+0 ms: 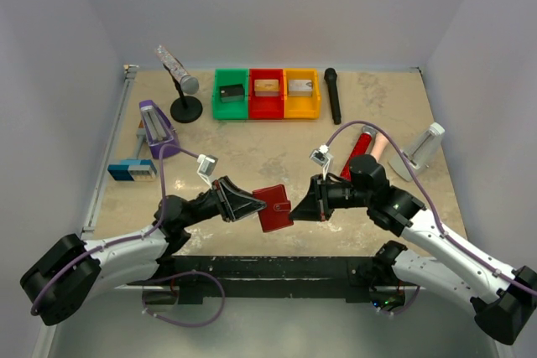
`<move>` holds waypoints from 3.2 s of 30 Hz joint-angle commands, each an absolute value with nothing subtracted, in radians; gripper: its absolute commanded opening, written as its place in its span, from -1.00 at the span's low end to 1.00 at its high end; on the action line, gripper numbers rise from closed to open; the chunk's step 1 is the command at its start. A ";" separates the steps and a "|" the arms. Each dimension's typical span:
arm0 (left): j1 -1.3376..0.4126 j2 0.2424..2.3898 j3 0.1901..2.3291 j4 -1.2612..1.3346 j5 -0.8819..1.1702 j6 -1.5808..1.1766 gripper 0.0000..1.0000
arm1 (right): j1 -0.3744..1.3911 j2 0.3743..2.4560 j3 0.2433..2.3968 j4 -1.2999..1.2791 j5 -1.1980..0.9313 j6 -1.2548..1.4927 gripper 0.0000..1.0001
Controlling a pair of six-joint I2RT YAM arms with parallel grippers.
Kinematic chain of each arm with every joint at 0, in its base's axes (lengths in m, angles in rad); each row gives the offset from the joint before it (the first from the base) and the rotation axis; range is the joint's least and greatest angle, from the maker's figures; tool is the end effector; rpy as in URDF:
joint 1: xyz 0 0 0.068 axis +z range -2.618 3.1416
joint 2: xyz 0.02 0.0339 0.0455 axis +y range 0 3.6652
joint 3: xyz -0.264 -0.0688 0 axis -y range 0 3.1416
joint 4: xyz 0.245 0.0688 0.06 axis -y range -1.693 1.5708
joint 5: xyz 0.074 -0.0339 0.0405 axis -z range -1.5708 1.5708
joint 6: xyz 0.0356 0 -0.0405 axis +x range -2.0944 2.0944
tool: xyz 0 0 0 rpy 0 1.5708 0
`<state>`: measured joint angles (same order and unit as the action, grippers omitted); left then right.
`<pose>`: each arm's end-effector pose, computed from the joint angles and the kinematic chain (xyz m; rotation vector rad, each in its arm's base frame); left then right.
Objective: Take the credit cards out of the card holder
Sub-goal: Open the card holder.
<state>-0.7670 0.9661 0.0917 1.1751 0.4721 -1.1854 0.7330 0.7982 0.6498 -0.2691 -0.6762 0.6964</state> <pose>0.1141 -0.1325 0.2125 0.1689 1.5829 -1.9051 0.1188 0.1370 0.2844 -0.5441 2.1937 1.5243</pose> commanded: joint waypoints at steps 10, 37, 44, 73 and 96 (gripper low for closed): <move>-0.772 0.905 0.126 1.138 0.466 -1.134 -0.53 | 0.733 0.770 0.696 -0.308 -0.673 0.681 -0.63; -1.063 0.885 0.764 -0.369 -0.297 -0.988 -1.00 | 1.164 1.000 1.242 -0.997 0.480 0.603 0.24; -1.106 0.965 0.908 -0.514 -0.368 -1.097 -1.00 | 1.213 1.164 1.373 -1.048 0.503 0.635 0.39; -1.109 0.946 0.900 -0.505 -0.261 -1.307 -1.00 | 1.249 1.339 1.442 -0.986 0.434 0.666 0.36; -1.109 0.908 0.859 -0.397 -0.189 -1.321 -1.00 | 1.259 1.431 1.457 -1.054 0.477 0.653 -0.08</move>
